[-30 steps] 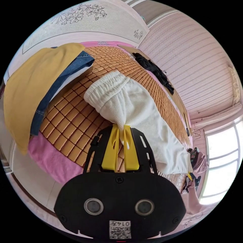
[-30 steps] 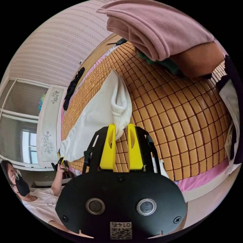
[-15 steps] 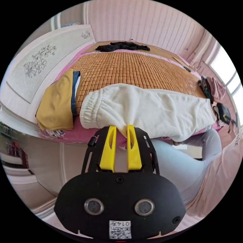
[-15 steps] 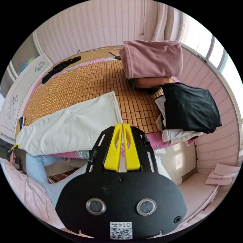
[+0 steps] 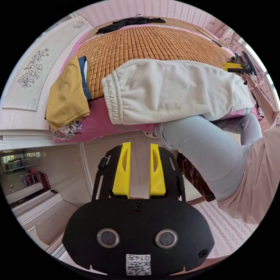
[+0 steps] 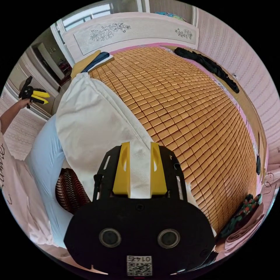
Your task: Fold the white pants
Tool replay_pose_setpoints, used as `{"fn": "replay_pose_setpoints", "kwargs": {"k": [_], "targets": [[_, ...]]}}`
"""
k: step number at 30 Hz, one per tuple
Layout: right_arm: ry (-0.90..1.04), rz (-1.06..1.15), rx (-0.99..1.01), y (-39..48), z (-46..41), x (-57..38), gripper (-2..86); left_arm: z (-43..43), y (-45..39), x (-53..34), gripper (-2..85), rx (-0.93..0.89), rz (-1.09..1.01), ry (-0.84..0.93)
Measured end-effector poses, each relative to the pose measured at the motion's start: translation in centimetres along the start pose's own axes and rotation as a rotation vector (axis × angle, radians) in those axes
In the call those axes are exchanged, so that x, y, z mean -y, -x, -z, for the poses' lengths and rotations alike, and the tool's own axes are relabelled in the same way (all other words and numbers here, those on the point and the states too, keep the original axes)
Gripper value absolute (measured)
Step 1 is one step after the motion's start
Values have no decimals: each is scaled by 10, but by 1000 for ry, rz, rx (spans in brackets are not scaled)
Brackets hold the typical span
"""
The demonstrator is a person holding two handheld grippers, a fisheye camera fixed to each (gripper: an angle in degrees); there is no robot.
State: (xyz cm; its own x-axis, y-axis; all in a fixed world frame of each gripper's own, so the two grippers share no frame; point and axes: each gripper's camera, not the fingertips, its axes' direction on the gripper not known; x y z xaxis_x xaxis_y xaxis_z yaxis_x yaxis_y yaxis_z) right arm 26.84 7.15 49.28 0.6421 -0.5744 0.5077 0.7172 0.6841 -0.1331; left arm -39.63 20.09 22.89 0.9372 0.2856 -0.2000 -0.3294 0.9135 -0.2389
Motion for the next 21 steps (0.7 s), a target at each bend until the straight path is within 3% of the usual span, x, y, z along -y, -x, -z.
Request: {"fn": "replay_pose_setpoints", "kwargs": {"k": [5,9,12,16,21], "targets": [[204,53,46,3,-56,27,58,11,-51,101,99,121,-269,-93],[162,46,38,4,-51,20,23,-17,-90,189,106,210,-465,-153],[130,28,47,2,-44,15,11,-45,-98,230,124,174,-490,-102],[128,-15,83,-7,-54,13,6,-123,-104,262,100,152,-455,180],[126,-15,47,-10,-42,16,3,-103,-119,251,45,233,-521,97]]}}
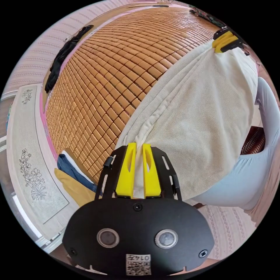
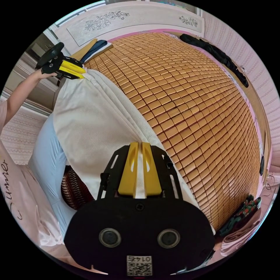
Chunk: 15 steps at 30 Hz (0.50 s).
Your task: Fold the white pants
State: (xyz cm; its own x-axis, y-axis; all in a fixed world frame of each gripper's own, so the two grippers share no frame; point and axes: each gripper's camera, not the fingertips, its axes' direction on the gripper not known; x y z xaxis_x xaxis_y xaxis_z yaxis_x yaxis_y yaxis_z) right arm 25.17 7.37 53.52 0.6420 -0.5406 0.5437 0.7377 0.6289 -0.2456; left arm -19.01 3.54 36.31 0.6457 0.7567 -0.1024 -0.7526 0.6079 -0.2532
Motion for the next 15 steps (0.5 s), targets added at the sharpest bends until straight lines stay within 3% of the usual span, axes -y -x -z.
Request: {"fn": "replay_pose_setpoints", "kwargs": {"k": [6,11,12,15], "targets": [[-41,-5,-68,-17,29,6,4,56,21,-22,44,25,73,-145],[54,-145,10,-53,-41,19,15,-29,39,22,46,-18,189,-117],[10,-159,10,-55,-38,17,16,-63,35,35,44,-61,200,-60],[-69,-273,59,-69,-30,3,23,-73,31,38,44,17,229,-131]]}}
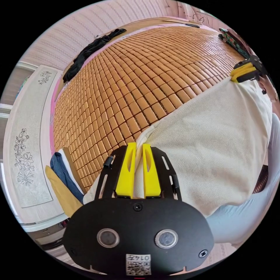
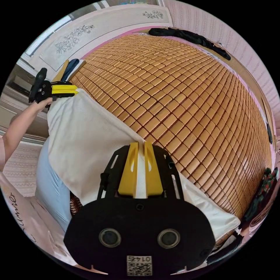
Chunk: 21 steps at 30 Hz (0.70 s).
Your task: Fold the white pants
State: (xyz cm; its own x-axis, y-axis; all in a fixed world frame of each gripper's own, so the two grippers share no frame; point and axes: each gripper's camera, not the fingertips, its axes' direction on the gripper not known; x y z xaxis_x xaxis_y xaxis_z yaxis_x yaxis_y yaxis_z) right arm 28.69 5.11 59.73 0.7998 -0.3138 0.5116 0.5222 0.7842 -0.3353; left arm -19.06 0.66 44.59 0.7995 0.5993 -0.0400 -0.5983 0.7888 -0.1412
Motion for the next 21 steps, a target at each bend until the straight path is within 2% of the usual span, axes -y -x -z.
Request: {"fn": "replay_pose_setpoints", "kwargs": {"k": [3,6,9,11,14,15,17,21], "targets": [[-166,-106,62,-18,31,-41,20,-5,4,-3,44,-11,7,-7],[-246,-322,-21,-55,60,-113,33,-12,17,-5,44,-68,27,-16],[-247,-679,-159,-111,83,-205,77,-20,33,-7,44,-138,73,-19],[-273,-1001,-265,-148,102,-282,91,-24,38,-8,44,-155,91,-24],[-373,-1316,-289,-176,111,-355,103,-28,34,-9,43,-121,74,-25],[-398,-1362,-251,-182,109,-365,104,-29,30,-8,43,-94,52,-21],[-484,-1393,7,-203,95,-383,101,-31,24,-7,42,-53,23,-13],[-392,-1370,30,-216,88,-372,55,-38,26,-7,41,-46,27,-2]]}}
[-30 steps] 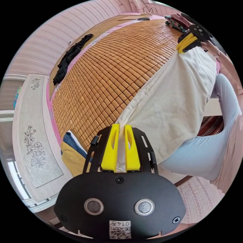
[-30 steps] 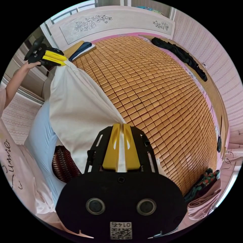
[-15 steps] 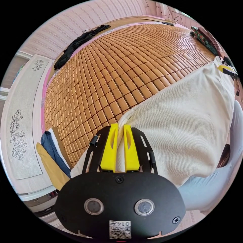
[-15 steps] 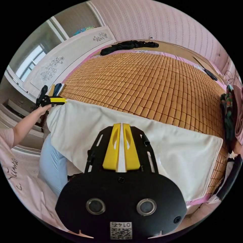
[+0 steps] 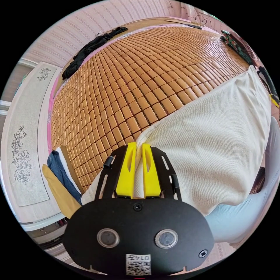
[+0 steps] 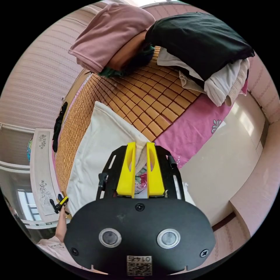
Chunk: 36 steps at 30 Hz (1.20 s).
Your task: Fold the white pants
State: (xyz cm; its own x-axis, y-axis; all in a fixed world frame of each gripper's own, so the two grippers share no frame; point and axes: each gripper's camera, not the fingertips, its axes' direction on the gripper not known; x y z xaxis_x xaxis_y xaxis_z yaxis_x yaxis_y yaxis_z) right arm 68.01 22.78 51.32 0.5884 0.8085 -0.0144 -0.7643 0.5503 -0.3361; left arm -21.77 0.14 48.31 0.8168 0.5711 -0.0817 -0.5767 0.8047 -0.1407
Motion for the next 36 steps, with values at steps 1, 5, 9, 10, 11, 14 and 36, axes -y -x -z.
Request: {"fn": "replay_pose_setpoints", "kwargs": {"k": [1,5,9,10,11,14,36], "targets": [[17,13,-10,2,0,1,44,-2,3,-1,42,-12,8,-3],[-36,54,48,1,19,-7,34,-7,4,-2,42,-1,-24,0],[62,58,-8,-5,-5,-6,50,-14,5,-2,41,8,-48,11],[66,38,15,-8,-10,-8,66,-15,8,-5,42,-1,-36,4],[44,7,34,-11,-11,-11,86,-16,9,-6,42,-5,-29,0],[60,-37,103,-13,-24,-16,118,-20,11,-10,42,-3,-18,-9],[-122,574,-232,197,-32,-65,1,102,-26,-124,30,-1,54,-363]]}}
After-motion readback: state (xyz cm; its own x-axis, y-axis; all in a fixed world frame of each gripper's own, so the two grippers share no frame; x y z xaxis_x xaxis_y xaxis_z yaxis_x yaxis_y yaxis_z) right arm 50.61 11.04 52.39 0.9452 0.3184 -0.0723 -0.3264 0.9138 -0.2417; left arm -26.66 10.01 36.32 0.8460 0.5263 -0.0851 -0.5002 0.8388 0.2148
